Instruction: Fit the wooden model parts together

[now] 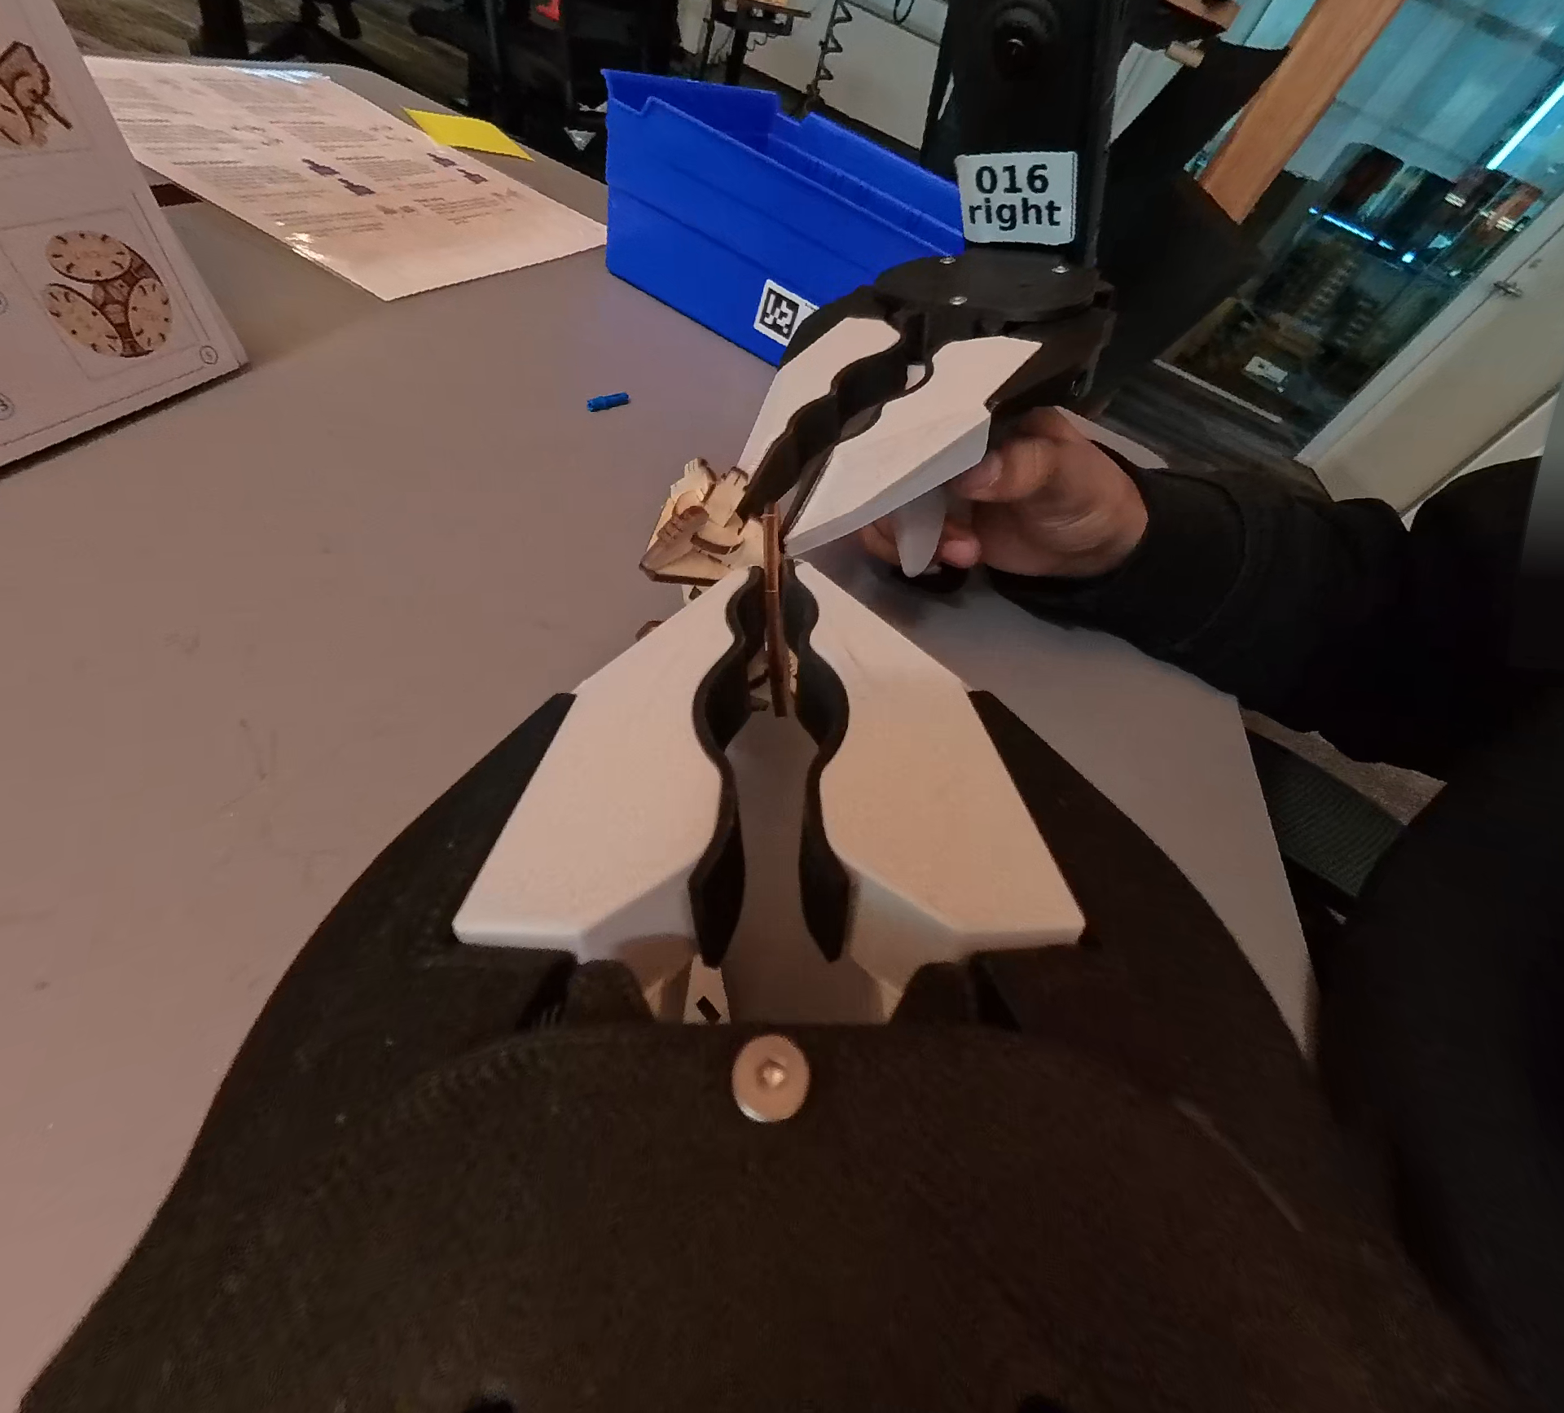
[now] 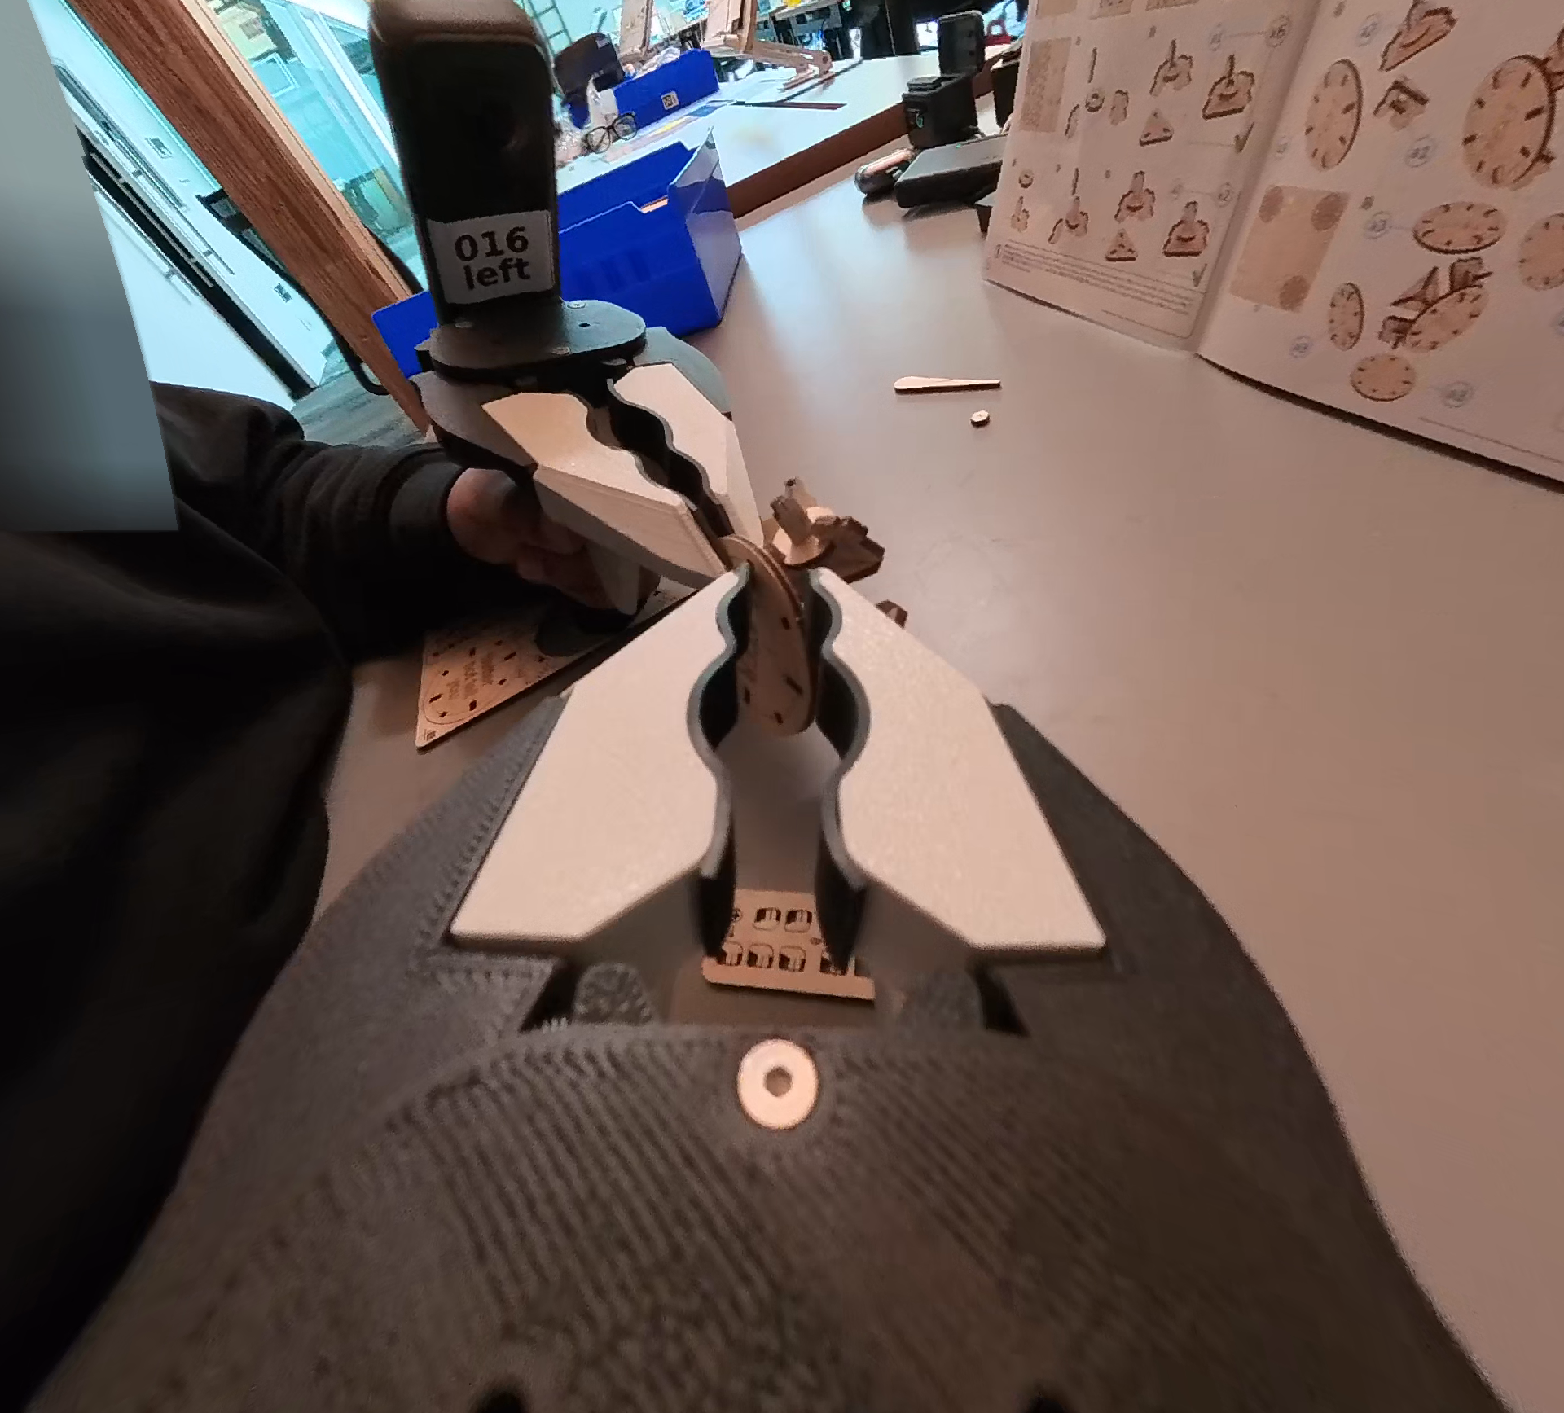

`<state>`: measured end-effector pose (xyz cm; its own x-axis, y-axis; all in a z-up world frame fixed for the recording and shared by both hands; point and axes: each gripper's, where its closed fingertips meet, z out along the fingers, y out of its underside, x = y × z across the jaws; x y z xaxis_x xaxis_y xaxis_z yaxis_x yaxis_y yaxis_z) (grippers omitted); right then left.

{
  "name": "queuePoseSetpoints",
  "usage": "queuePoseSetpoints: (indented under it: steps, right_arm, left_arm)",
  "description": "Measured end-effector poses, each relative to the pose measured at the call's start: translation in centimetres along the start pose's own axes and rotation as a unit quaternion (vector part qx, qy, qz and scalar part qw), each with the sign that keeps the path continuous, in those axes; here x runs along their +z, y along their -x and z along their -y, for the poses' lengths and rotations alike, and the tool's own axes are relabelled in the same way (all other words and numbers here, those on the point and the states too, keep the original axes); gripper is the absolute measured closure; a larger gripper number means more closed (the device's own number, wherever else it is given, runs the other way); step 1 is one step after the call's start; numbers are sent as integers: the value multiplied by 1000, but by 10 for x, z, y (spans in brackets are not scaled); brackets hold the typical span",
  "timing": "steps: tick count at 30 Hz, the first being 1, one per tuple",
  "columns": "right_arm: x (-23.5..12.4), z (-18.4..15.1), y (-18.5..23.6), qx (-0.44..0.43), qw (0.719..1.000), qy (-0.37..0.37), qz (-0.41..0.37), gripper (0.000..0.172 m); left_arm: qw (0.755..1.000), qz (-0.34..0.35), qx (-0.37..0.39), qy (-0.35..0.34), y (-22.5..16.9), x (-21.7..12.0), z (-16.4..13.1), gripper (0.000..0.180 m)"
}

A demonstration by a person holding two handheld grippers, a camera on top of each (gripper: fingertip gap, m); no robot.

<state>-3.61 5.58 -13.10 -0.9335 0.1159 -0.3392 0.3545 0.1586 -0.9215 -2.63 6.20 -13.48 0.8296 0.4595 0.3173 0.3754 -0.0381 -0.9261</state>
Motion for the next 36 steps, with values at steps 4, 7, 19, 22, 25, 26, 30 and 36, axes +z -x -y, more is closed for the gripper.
queuePoseSetpoints:
  steps: [4,7,19,22,25,26,30,36]
  right_arm:
    - [0,-1,-1,11,1000,2,1,162]
    - [0,-1,-1,25,1000,0,3,162]
    - [1,-4,-3,38,999,13,0,162]
    - [1,-4,-4,47,999,17,-2,163]
    - [1,-6,-4,52,998,22,-6,163]
    - [1,-5,-5,52,998,22,-10,163]
    - [1,-4,-5,43,999,18,-15,163]
    - [0,6,-2,-18,1000,-9,-21,160]
  left_arm:
    - [1000,15,13,3,0,1,-1,180]
    - [999,25,20,3,1,1,-1,180]
    - [998,52,34,9,2,3,-4,180]
    - [998,57,38,12,2,3,-5,180]
    - [997,67,46,17,3,4,-6,180]
    - [996,72,50,18,4,4,-7,180]
    - [996,71,52,16,4,4,-5,180]
    - [1000,28,3,-10,3,0,5,180]
